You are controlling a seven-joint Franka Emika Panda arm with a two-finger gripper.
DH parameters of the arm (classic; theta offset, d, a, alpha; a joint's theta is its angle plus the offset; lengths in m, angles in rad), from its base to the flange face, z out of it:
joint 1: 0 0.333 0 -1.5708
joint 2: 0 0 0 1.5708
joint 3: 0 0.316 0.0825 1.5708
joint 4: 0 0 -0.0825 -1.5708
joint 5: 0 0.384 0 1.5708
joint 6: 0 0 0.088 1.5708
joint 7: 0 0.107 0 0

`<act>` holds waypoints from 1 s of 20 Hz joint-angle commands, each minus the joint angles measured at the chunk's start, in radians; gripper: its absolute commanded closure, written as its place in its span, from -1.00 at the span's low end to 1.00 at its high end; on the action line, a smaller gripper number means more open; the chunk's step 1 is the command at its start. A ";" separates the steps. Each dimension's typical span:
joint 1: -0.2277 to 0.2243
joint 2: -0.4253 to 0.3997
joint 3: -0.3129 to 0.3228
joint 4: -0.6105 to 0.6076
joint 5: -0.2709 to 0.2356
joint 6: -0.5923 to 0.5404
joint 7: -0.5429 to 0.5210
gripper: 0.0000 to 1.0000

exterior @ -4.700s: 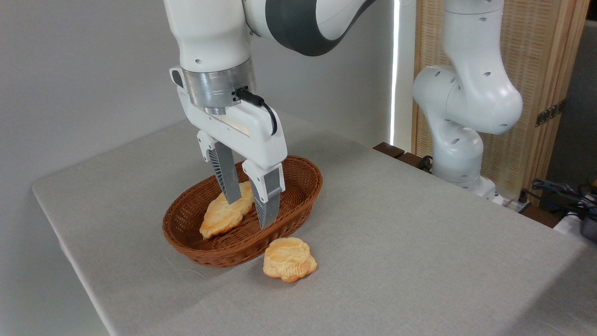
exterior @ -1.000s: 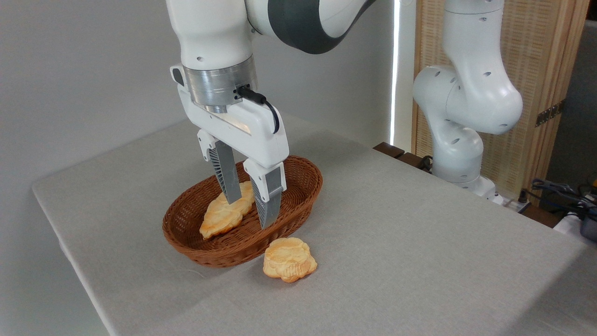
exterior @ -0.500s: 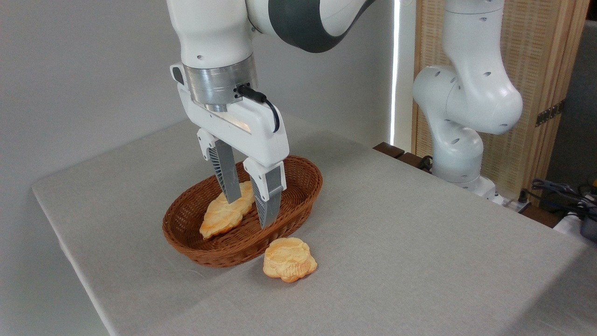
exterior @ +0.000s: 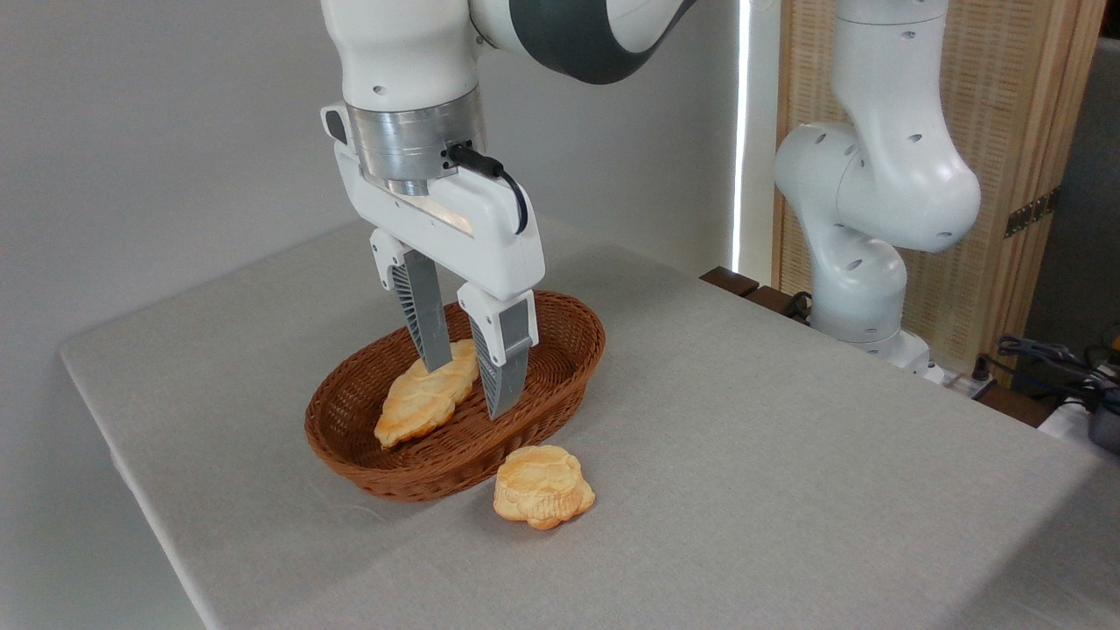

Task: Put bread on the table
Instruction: 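Lower the gripper into the basket and close it on the braided roll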

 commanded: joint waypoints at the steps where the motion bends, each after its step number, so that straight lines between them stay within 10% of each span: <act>1: -0.002 -0.001 0.002 0.011 -0.008 -0.045 0.016 -1.00; 12: -0.070 -0.044 -0.056 -0.191 -0.023 0.088 0.031 -1.00; 20: -0.128 -0.085 -0.055 -0.331 -0.201 0.251 -0.093 -1.00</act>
